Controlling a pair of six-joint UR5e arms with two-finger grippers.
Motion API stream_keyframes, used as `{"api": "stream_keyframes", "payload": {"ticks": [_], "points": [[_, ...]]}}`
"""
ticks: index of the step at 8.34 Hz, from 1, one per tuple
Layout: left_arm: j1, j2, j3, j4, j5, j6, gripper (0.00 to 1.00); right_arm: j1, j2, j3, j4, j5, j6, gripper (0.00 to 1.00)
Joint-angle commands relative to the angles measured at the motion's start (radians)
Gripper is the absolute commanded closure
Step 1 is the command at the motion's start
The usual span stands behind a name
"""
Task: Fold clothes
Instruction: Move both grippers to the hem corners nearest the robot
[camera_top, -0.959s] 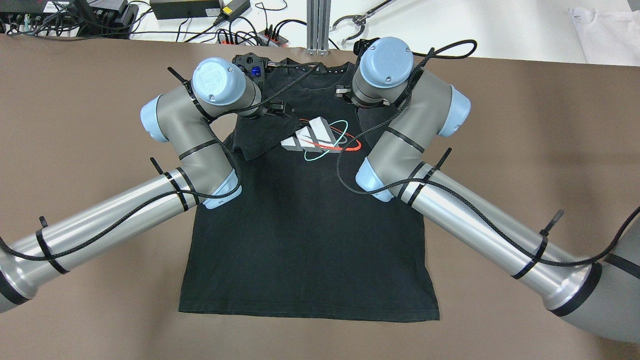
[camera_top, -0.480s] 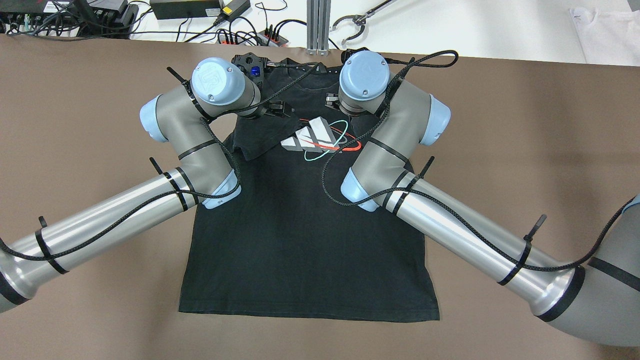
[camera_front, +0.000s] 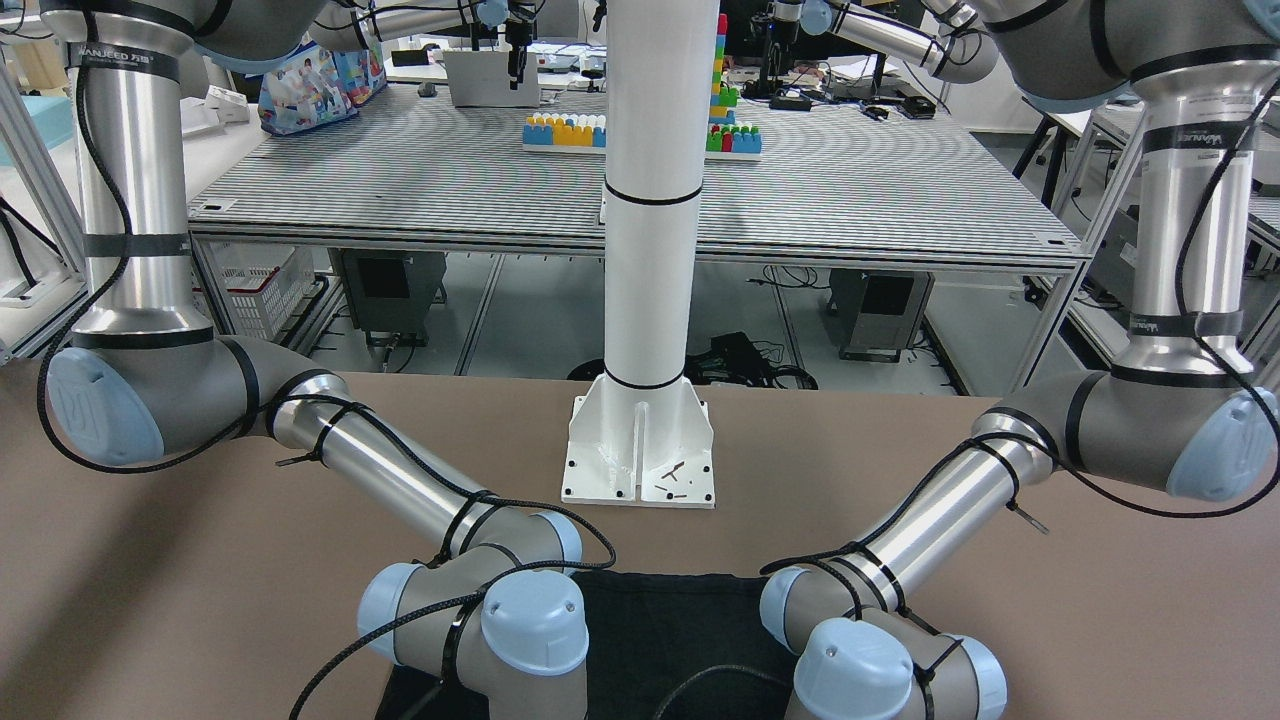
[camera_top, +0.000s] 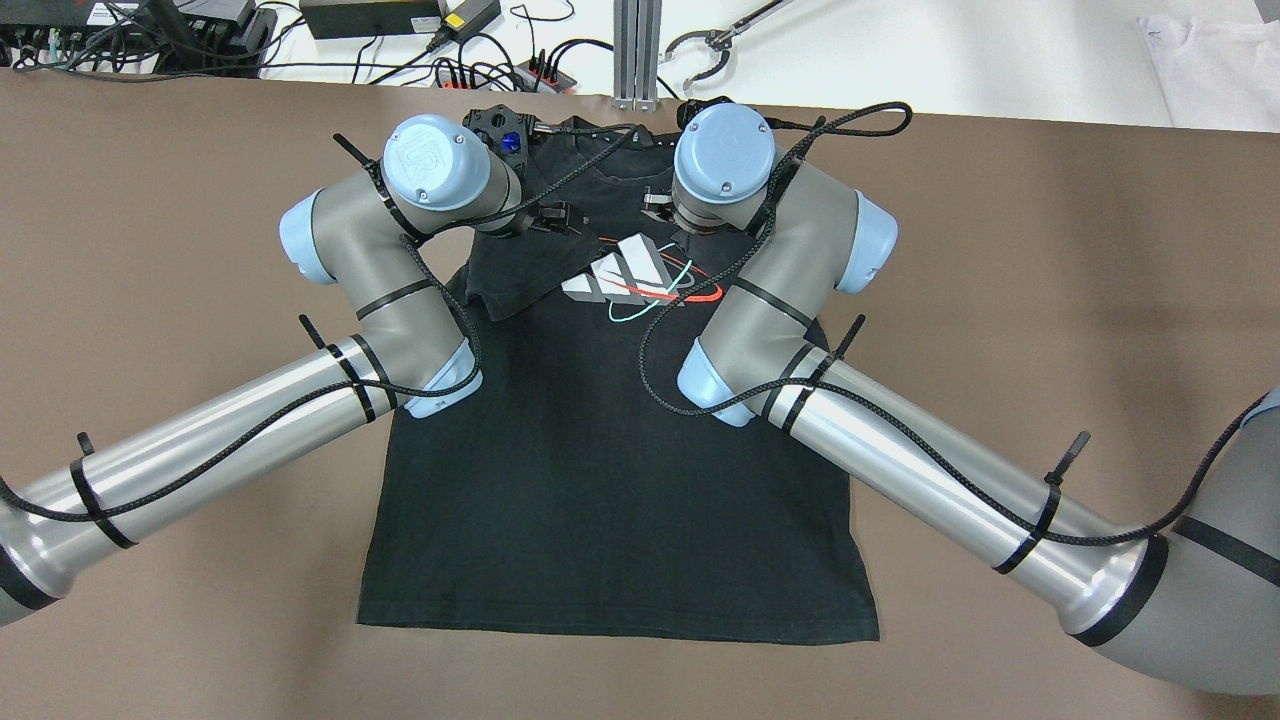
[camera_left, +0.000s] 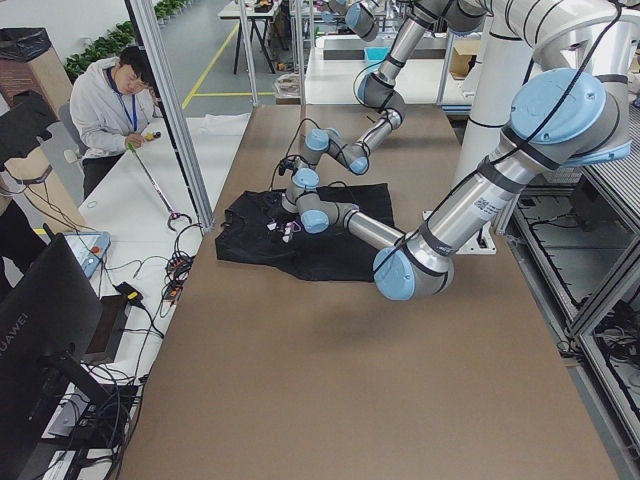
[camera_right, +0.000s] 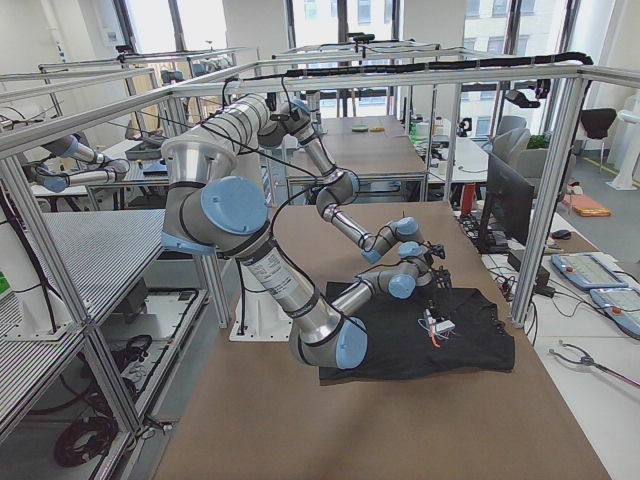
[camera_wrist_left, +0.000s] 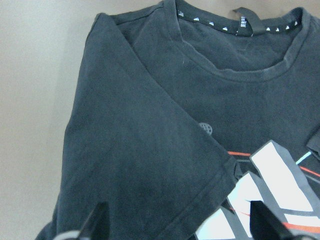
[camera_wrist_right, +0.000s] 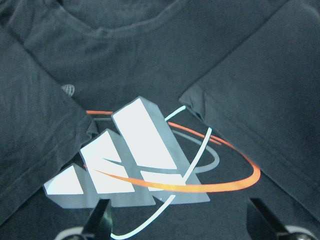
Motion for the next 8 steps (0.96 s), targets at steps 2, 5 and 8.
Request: {"api": "stream_keyframes", "payload": {"ticks": [2, 5, 8], "points": [[0.119, 0.321, -0.448, 0.001, 0.004, -0.294, 0.0, -0.128, -0.275, 0.379, 0.009, -0.013, 0.219, 0.08], [0.268, 0.531, -0.682, 0.001, 0.1, -0.528, 0.0, -0.312, -0.545, 0.696, 0.01, -0.16, 0.564, 0.08], [0.409, 0.661, -0.79, -0.017, 0.189, -0.632, 0.0, -0.445, -0.671, 0.812, 0.01, -0.274, 0.676, 0.07]]}}
